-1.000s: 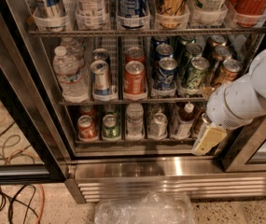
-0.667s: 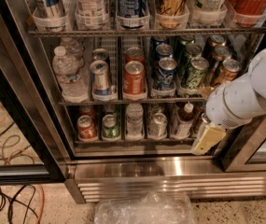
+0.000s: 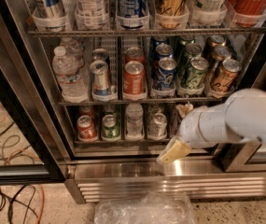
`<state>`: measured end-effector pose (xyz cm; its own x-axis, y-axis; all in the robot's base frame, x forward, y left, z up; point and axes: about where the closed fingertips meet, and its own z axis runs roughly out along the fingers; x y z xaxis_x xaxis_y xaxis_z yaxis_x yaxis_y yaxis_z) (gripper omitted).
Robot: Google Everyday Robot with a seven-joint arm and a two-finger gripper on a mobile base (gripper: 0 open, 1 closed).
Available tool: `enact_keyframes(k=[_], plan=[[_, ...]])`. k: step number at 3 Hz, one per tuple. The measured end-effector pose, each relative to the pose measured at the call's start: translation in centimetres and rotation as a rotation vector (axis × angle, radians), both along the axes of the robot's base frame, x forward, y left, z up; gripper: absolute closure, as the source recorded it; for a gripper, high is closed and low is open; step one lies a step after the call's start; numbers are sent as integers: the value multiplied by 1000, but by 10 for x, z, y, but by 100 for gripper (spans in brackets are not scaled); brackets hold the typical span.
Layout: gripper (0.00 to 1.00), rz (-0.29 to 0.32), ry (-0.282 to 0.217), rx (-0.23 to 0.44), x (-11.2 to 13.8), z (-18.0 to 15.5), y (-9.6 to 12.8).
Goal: Pick water bottle from bottom shelf of fridge
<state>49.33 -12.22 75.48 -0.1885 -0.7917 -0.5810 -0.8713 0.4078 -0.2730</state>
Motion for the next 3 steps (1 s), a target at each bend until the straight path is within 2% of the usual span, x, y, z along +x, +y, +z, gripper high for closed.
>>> enact_keyframes(k=[1, 2, 3], plan=[[0, -16, -8, 85, 1, -39, 46], [0, -36, -34, 113, 13, -77, 72], [0, -104, -19, 161, 19, -122, 83]])
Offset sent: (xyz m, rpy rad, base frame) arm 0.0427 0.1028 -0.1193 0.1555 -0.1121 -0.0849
